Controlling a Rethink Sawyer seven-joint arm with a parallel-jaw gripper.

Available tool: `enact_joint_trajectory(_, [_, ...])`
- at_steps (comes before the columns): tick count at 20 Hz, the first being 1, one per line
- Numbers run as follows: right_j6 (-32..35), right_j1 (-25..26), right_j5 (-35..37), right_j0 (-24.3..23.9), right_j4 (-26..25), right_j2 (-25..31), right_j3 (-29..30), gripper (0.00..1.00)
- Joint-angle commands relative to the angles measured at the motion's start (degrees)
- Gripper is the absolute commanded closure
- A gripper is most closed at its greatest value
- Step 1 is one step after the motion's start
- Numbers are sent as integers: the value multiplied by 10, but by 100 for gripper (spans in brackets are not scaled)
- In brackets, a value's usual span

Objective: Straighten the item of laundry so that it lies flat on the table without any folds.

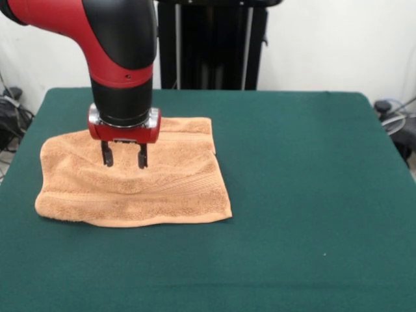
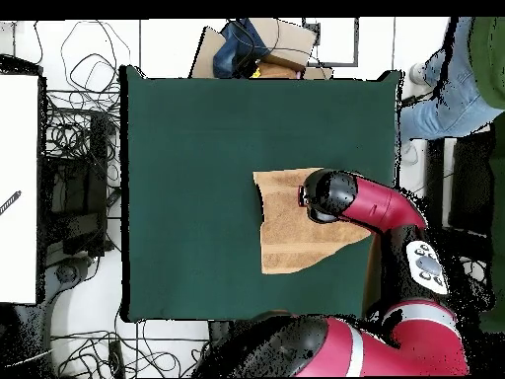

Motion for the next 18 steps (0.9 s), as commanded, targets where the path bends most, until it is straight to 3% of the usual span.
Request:
enact_joint_trajectory(1, [130,19,-41,-6,19,4,24,0])
enact_joint_trajectory(10, [127,18,-37,-6,17,0,17,0])
enact_joint_trajectory(11, [125,20,-35,-6,18,0,15,100])
enact_joint_trajectory(18, [133,17,-61,-7,18,-3,28,100])
